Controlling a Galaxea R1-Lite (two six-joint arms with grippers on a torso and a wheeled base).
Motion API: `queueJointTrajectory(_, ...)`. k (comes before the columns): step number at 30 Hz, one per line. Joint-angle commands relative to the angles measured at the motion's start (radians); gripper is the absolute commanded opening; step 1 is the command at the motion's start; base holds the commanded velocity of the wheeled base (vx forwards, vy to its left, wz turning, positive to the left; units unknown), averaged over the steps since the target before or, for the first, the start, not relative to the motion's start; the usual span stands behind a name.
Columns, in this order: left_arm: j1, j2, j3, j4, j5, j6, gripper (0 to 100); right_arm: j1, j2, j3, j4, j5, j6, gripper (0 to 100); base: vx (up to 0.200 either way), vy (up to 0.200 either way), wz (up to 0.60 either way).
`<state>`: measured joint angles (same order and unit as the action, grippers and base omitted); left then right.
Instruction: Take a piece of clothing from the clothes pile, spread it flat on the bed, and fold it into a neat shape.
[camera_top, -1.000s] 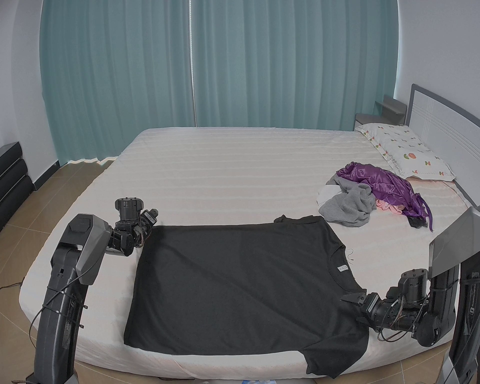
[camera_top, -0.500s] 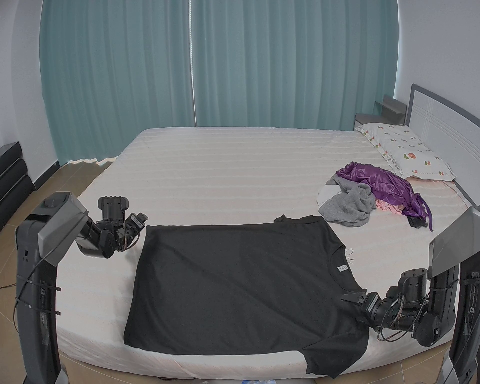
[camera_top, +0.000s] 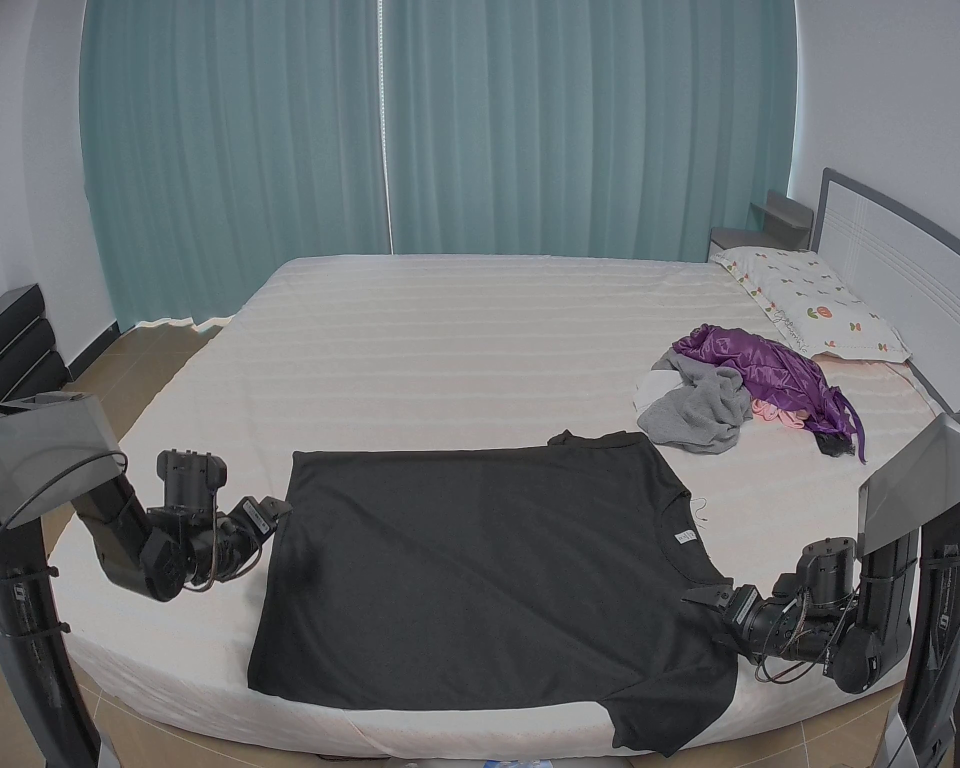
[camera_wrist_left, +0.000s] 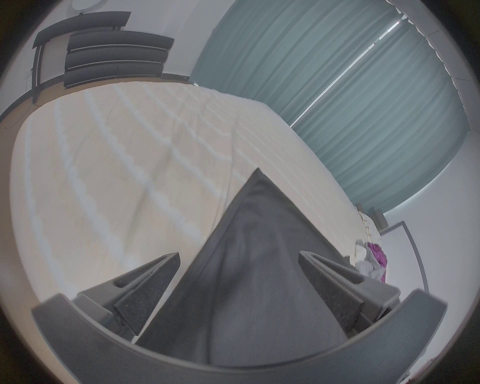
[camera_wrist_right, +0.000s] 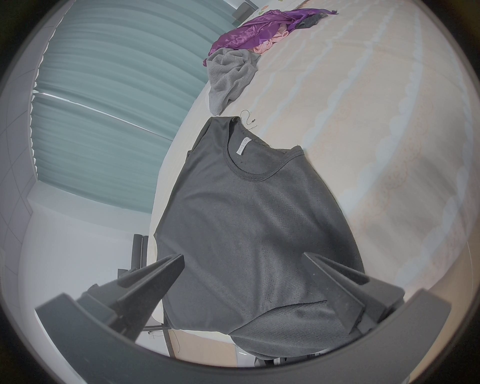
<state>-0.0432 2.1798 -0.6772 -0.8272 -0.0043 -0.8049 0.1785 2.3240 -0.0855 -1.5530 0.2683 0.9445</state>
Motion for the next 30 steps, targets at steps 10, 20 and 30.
queueJointTrajectory(10,-0.041,-0.095,0.283,-0.147,-0.094,-0.05,100,0.001,-0.002,0.001,-0.016,0.0,0.0,100,-0.14,0.0,0.0)
queueJointTrajectory(20,-0.072,-0.091,0.283,-0.147,-0.095,-0.077,100,0.001,-0.002,0.0,-0.016,0.0,0.0,100,0.0,0.0,0.0)
queueJointTrajectory(30,-0.084,-0.097,0.285,-0.147,-0.094,-0.096,100,0.001,0.0,0.001,-0.016,0.0,-0.001,100,0.0,-0.16,0.0)
